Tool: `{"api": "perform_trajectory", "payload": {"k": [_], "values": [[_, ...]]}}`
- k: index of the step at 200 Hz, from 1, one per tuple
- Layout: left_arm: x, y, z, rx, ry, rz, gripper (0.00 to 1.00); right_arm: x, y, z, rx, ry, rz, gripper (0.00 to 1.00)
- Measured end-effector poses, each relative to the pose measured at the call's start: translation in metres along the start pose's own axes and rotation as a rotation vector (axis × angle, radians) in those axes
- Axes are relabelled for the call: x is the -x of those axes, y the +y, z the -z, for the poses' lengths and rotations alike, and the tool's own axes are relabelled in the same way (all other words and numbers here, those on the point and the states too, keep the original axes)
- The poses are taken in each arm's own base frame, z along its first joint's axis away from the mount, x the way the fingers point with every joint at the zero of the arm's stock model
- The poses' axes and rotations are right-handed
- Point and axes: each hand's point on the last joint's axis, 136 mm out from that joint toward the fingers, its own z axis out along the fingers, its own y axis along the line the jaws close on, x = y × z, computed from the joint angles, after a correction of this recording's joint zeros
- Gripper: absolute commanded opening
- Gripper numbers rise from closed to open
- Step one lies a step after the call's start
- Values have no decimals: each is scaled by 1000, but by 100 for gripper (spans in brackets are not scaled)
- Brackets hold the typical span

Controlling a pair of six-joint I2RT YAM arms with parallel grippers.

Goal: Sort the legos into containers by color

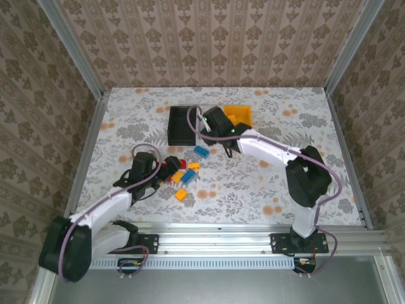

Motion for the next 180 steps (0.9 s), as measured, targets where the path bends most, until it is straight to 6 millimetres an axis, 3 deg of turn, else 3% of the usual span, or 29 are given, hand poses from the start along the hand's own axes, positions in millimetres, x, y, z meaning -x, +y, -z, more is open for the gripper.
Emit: {"api": "perform_trajectory", "payload": {"k": [17,34,56,67,87,104,137,160,180], "values": [[5,-22,-5,-68,16,-29,100,24,-12,-24,-20,-12,-23,36],[10,-43,0,-136,8,-61,100,28,-18,-51,-28,19,-27,39],[12,-54,8,-175,0,-95,100,14,-24,-79,-39,90,-21,42],[12,-56,12,-181,-3,-106,100,4,-25,-87,-42,127,-22,48],[13,-58,18,-192,-16,-110,100,-10,-26,-91,-35,174,-32,56],[15,-59,24,-205,-32,-113,100,-11,-27,-92,-29,178,-36,57],[16,-61,29,-210,-43,-123,100,-15,-25,-77,-22,165,-43,57],[20,-55,35,-185,-65,-127,100,-24,-15,-34,-19,144,-69,59],[28,-46,40,-152,-108,-109,100,-30,15,6,12,94,-113,63]]}}
